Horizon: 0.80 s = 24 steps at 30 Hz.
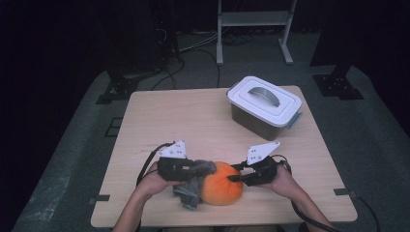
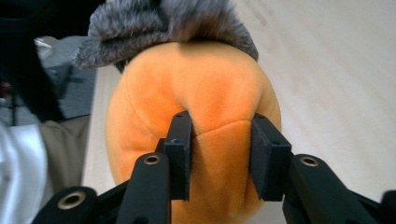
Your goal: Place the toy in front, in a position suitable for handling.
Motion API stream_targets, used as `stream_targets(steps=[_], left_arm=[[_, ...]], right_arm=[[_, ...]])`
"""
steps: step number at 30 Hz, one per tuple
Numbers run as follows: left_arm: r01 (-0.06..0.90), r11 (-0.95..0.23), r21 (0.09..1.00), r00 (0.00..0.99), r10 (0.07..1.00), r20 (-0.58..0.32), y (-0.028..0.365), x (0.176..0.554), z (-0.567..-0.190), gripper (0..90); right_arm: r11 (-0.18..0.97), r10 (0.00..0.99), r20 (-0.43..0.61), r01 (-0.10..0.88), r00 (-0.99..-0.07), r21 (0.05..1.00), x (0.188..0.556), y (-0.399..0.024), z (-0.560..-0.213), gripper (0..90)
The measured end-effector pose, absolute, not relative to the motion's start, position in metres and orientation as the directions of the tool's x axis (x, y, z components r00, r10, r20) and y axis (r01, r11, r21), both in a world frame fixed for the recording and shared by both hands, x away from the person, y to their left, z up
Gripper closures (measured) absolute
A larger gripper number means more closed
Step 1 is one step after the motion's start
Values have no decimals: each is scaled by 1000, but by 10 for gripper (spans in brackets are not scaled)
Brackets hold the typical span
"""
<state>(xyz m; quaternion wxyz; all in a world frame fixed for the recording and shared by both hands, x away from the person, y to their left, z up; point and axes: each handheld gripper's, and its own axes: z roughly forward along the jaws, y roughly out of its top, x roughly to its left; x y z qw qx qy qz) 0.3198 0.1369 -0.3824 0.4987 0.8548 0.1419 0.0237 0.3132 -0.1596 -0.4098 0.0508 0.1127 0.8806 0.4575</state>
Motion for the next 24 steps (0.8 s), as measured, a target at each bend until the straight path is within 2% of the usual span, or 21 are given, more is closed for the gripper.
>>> stream_targets(steps=[4,7,8,12,15,17,20,22,24], left_arm=[[201,-481,854,961,264,-78,125,325,-375,735],[204,-538,818,965,253,-73,115,326,-387,735],[212,-540,814,966,244,-89,113,325,-393,735],[232,-525,819,965,228,-127,113,321,-403,736],[219,-537,814,971,202,-129,114,317,-403,735],[212,-543,813,974,188,-128,114,313,-402,736],[201,-546,813,976,182,-119,115,310,-402,735],[197,-547,813,976,188,-110,117,308,-403,736],[207,-529,823,973,199,-116,123,309,-404,736]], right_arm=[[571,263,-61,105,-963,814,311,-159,-404,629],[567,249,-45,108,-967,817,309,-161,-407,612],[569,236,-29,114,-971,814,308,-163,-408,581],[564,235,63,189,-970,804,310,-169,-409,360],[520,256,135,254,-957,815,319,-179,-406,301],[509,293,147,284,-945,812,322,-180,-406,234],[540,274,170,297,-947,788,323,-172,-415,234],[549,239,198,300,-951,780,321,-167,-419,334],[559,238,150,262,-960,787,317,-166,-419,434]])
